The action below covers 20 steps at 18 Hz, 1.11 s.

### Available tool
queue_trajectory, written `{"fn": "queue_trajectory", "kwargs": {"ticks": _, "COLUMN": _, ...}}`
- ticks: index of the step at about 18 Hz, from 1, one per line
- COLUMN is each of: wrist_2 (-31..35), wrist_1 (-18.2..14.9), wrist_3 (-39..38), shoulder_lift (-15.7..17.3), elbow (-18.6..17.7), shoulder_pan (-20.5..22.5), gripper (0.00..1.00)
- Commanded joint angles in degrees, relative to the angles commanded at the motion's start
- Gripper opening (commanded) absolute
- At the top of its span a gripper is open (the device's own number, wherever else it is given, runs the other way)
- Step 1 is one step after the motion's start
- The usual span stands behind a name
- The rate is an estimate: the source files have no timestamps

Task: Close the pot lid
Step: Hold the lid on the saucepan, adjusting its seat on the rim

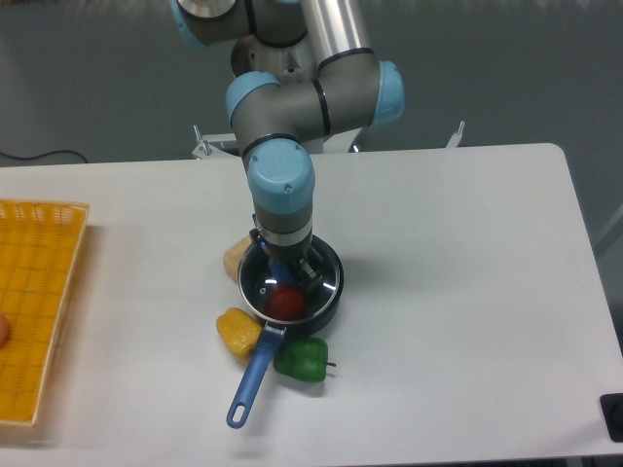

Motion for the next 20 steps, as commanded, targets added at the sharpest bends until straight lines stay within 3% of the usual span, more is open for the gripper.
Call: {"fn": "queue_trajectory", "kwargs": {"ticks": 20, "wrist_2": 1.06, "wrist_1": 0.00, "wrist_3": 0.00, "shoulder_lift": 0.00, "elbow": 0.00, "shoulder_pan": 0.35, "gripper": 0.52}}
